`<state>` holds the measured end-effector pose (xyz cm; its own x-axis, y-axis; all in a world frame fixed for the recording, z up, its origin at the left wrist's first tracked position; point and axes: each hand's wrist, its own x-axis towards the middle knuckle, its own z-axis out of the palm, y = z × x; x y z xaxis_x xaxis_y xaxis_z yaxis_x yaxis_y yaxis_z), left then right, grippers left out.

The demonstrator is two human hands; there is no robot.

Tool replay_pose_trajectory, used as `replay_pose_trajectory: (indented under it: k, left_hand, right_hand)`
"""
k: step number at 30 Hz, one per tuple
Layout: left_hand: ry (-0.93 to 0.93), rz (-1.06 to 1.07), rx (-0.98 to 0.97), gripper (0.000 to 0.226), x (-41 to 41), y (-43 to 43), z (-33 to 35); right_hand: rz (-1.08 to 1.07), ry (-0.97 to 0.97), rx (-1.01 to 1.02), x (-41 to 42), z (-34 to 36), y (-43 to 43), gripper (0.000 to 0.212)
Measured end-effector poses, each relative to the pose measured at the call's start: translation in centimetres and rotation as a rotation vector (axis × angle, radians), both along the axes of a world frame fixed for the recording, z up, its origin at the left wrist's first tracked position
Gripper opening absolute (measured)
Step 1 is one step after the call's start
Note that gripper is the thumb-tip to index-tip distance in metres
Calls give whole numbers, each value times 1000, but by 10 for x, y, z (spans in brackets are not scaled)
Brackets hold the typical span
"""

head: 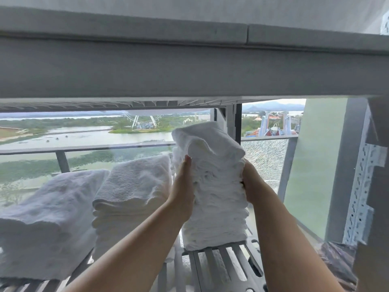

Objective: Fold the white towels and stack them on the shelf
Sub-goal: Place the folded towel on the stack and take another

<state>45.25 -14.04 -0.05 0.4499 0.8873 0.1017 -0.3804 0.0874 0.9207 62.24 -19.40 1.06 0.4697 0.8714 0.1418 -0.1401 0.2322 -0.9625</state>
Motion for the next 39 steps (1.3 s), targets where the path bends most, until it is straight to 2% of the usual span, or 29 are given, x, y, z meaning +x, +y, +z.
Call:
replay_pose_trajectory:
  k: [3, 6, 9, 11, 13, 15, 17, 18, 20, 22, 27, 32, 39]
  left_hand:
    - [39, -36, -16, 55, -2, 0, 5]
    - [58, -66, -34, 59, -14, 8, 28]
    - [145, 7, -5, 69, -22, 16, 64]
    - [278, 63, 97, 74, -20, 22, 79]
    - [344, 169, 257, 75, -15, 33, 91]
    - [382, 239, 362, 74, -11, 46, 101]
    - [422, 250, 342, 69, -8, 58, 103]
    - [424, 221, 311, 62, -8, 63, 99]
    - [371, 117, 244, 41, -6, 68, 85]
    - [297, 31, 196, 30, 0, 70, 73]
    - [276, 47, 139, 24, 16, 76, 76]
    - [268, 1, 57, 24, 26, 79, 77]
    - [272, -140, 40, 33, 20, 73, 73]
  right_hand:
    - [24, -17, -11, -3, -4, 2, 24]
    - [82, -12, 60, 3, -7, -2, 25]
    - [87, 42, 129, 5, -10, -6, 39]
    - [-28, 100, 111, 3, -14, -8, 48]
    - [-344, 74, 42, -3, -26, -7, 47]
    - [-801, -134, 124, -13, -40, -9, 42]
    - [-1076, -595, 306, -22, -47, -20, 50]
    - [-1123, -863, 407, -25, -49, -24, 53]
    - [-1061, -1312, 569, -37, -52, -26, 60]
    - [-938, -1537, 604, -55, -55, -20, 67]
    - [-910, -1556, 398, -65, -77, -1, 79]
    - [-931, -1569, 366, -70, -86, 12, 79]
    - [-946, -1541, 387, -70, -86, 13, 75]
